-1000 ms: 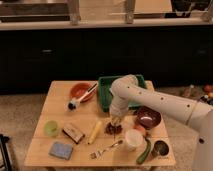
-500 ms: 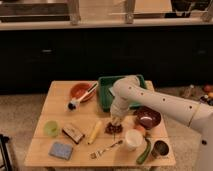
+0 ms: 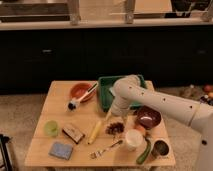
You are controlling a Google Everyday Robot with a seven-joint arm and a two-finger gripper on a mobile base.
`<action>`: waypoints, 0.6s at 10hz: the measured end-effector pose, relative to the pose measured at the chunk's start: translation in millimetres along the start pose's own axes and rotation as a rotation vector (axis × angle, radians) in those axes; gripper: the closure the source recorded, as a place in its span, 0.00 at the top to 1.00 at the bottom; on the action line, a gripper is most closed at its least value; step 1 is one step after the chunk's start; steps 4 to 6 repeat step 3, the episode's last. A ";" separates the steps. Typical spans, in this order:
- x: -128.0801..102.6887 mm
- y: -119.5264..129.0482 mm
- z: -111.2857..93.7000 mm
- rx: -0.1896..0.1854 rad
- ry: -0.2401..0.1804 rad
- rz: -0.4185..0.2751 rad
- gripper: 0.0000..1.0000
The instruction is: Place grapes in table surface
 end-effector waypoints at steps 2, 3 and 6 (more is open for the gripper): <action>3.5 2.6 -2.6 -0.002 0.016 0.022 0.80; 6.2 6.1 -6.0 -0.003 0.028 0.037 0.80; 6.2 6.1 -6.0 -0.003 0.028 0.037 0.80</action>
